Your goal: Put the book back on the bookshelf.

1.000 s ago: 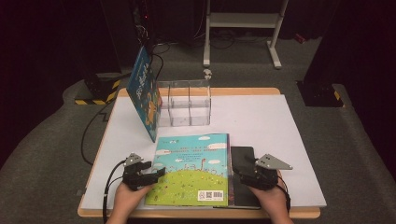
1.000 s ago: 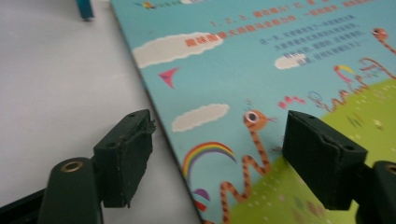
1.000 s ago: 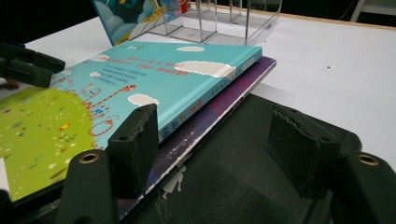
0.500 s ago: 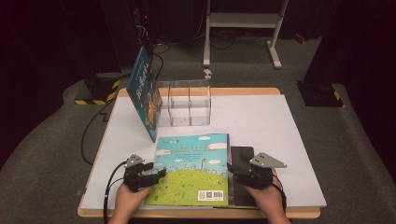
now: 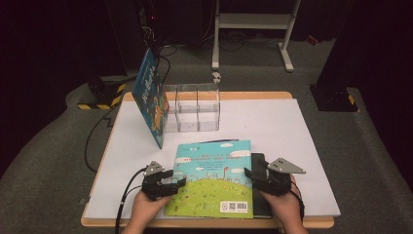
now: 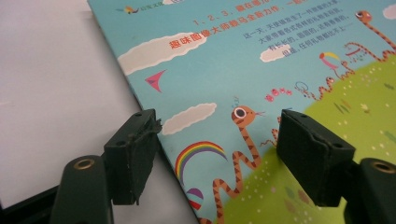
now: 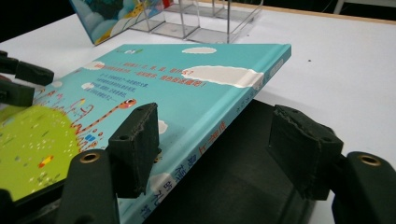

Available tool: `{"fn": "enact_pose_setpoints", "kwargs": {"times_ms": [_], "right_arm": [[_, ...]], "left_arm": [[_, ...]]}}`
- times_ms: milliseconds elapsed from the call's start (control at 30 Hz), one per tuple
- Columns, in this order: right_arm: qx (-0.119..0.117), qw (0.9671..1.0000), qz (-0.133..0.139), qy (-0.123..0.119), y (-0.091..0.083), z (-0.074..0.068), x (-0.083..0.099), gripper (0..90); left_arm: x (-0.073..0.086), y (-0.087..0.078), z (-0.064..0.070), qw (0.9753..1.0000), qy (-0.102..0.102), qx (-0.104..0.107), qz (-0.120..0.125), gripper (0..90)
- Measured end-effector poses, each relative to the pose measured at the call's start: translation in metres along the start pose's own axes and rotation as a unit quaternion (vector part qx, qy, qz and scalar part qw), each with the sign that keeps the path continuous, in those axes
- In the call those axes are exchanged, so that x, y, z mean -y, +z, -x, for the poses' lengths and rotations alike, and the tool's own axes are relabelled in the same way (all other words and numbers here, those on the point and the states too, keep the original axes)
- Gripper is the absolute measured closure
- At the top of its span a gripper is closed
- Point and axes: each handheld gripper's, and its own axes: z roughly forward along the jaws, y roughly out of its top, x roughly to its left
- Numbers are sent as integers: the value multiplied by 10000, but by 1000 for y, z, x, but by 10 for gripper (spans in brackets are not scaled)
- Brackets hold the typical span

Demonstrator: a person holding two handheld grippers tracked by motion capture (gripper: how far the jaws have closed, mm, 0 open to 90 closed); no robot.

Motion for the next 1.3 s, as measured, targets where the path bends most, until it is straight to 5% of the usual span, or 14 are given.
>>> {"fn": "enact_pose_setpoints", "kwargs": {"times_ms": [400,433,500,567,700,1067,1300], "right_arm": [[28,9991,167,381,-17,17,9,320],[18,9990,142,428,-17,19,10,321],[25,9987,65,495,-16,21,11,321],[149,9980,-177,591,-13,23,15,321],[-6,9967,-172,794,-10,30,19,321],[96,9977,-164,647,-9,27,16,322],[85,9975,-166,676,-8,29,18,322]], "left_arm": [[-8,9,17,9994,307,23,143,325],[-9,7,15,9988,268,47,402,327],[-10,6,14,9986,208,46,485,324],[-11,2,8,9973,-71,286,675,309],[-8,2,6,9976,-198,343,561,256],[-6,11,1,9942,-502,870,397,202],[-12,8,6,9959,-419,759,271,208]]}}
